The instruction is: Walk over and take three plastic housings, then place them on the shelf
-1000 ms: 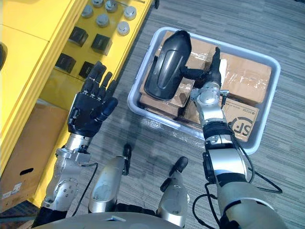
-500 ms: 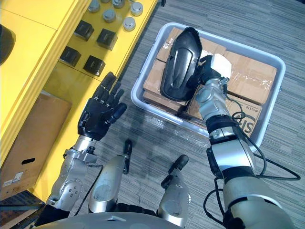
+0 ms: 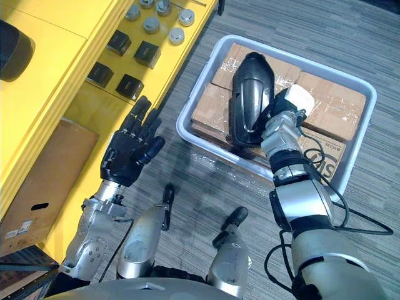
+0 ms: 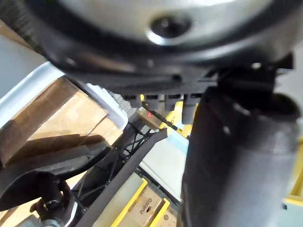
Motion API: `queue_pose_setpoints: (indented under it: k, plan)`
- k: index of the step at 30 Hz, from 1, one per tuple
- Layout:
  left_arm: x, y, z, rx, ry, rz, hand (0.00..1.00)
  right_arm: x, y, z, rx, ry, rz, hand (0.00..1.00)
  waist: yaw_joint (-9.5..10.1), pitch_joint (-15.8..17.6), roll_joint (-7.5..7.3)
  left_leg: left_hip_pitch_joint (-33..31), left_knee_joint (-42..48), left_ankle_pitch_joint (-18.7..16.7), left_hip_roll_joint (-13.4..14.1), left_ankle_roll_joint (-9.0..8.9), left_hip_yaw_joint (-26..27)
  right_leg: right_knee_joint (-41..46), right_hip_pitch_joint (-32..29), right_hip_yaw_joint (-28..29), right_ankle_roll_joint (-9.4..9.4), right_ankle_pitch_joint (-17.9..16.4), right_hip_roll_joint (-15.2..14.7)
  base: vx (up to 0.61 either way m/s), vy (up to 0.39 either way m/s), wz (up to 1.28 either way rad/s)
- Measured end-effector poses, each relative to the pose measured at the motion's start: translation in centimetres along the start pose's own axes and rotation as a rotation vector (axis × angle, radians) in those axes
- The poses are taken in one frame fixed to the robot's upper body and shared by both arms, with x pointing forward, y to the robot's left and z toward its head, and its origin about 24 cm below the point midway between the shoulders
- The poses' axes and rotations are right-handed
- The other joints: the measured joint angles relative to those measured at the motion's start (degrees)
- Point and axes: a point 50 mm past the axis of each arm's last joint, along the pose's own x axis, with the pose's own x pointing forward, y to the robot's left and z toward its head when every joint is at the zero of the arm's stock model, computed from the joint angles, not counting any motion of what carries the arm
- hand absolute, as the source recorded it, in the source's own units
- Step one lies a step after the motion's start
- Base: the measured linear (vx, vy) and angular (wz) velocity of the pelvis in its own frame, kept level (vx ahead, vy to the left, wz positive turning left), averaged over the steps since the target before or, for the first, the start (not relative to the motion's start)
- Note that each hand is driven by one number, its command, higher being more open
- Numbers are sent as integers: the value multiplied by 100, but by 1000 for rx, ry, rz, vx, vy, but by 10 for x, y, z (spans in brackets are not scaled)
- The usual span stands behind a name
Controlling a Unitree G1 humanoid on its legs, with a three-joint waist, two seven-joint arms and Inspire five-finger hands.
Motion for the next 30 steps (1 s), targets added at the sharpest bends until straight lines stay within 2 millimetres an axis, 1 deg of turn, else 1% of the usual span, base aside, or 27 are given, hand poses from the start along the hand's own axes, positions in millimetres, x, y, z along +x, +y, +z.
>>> queue_pose_setpoints:
  k: [2,4,6,7,10,11,13,15,16,17,18,20,21,23,24,26,28,30]
  plan:
    - [1,-1,-1,-1,21,1,100,-1,2,-12,22,18,-26,0,4,4,-7,72,-51,20,3,-3,0,0,56,5,1,1,11,0,0,0]
    - [1,0,-4,-6,56,11,100,-3,5,-20,43,17,-51,0,-12,-4,-23,131,-68,19,7,-3,21,-2,92,30,-3,-1,26,1,9,-4]
    - [1,1,-8,-9,106,15,100,-6,5,-21,70,-11,-88,0,-60,-2,-35,165,-92,19,20,-3,55,-9,91,80,-3,-1,47,0,14,-12]
    - [1,1,-11,12,143,16,100,-7,2,-16,84,-42,-113,0,-126,-7,-43,195,-122,26,37,-13,86,-17,88,116,-4,0,64,1,1,-12]
    - [5,-1,-20,15,229,-1,100,-12,-5,-7,111,-132,-194,0,-154,-19,-68,296,-171,24,111,-36,192,-33,88,228,-7,2,133,7,-10,-22]
    - [9,-2,-26,8,270,-13,100,-14,-8,-1,120,-180,-225,0,-166,-37,-104,349,-209,31,147,-53,237,-45,87,300,-10,2,171,14,-18,-25]
    - [15,-3,-36,1,344,-29,100,-20,-7,7,128,-245,-263,0,-210,-128,-211,392,-268,49,202,-82,293,-114,88,354,-21,10,237,18,-25,-20]
    - [23,1,-50,10,432,-9,100,-33,3,24,159,-337,-281,0,-328,-278,-416,506,-393,77,256,-125,391,-167,81,461,-28,15,303,35,-31,-23]
    - [26,2,-55,15,457,-2,100,-36,6,27,163,-359,-283,0,-342,-334,-461,533,-414,77,265,-126,437,-207,83,497,-48,33,318,41,-17,-34]
    - [31,4,-62,23,499,18,100,-44,11,33,181,-406,-279,0,-368,-423,-535,598,-458,76,283,-130,522,-230,83,557,-52,42,334,35,-7,-28]
    - [37,7,-66,38,518,35,100,-52,15,39,199,-448,-281,0,-438,-491,-601,623,-458,62,307,-151,559,-237,78,614,-53,42,358,24,-4,-27]
    - [49,11,-67,63,522,69,100,-63,20,47,234,-506,-281,0,-491,-572,-684,677,-464,48,345,-170,653,-283,74,679,-81,68,395,4,-10,-23]
    - [54,12,-67,70,521,78,100,-66,21,49,240,-523,-280,0,-508,-605,-696,681,-464,43,354,-177,675,-317,75,723,-91,89,413,-9,-11,-25]
    - [67,12,-61,90,487,98,100,-79,28,60,261,-595,-264,0,-596,-672,-768,739,-461,21,411,-208,786,-380,77,812,-125,133,478,-21,-12,-26]
    - [69,13,-59,92,476,104,100,-83,30,63,270,-610,-257,0,-609,-684,-781,761,-461,15,423,-216,810,-395,85,834,-131,139,494,-28,-20,-26]
    - [81,8,-55,97,441,106,100,-94,36,67,293,-655,-241,0,-631,-710,-792,797,-448,-4,463,-240,853,-406,82,931,-146,149,539,-21,-12,-19]
    - [91,3,-52,54,402,116,100,-101,43,73,292,-694,-221,0,-641,-736,-825,832,-443,-15,503,-260,908,-429,77,971,-167,165,584,-18,-15,-16]
    - [95,0,-52,8,377,118,100,-109,49,79,299,-731,-196,0,-683,-790,-864,860,-445,-30,523,-282,938,-431,78,998,-169,166,606,-6,-11,-11]
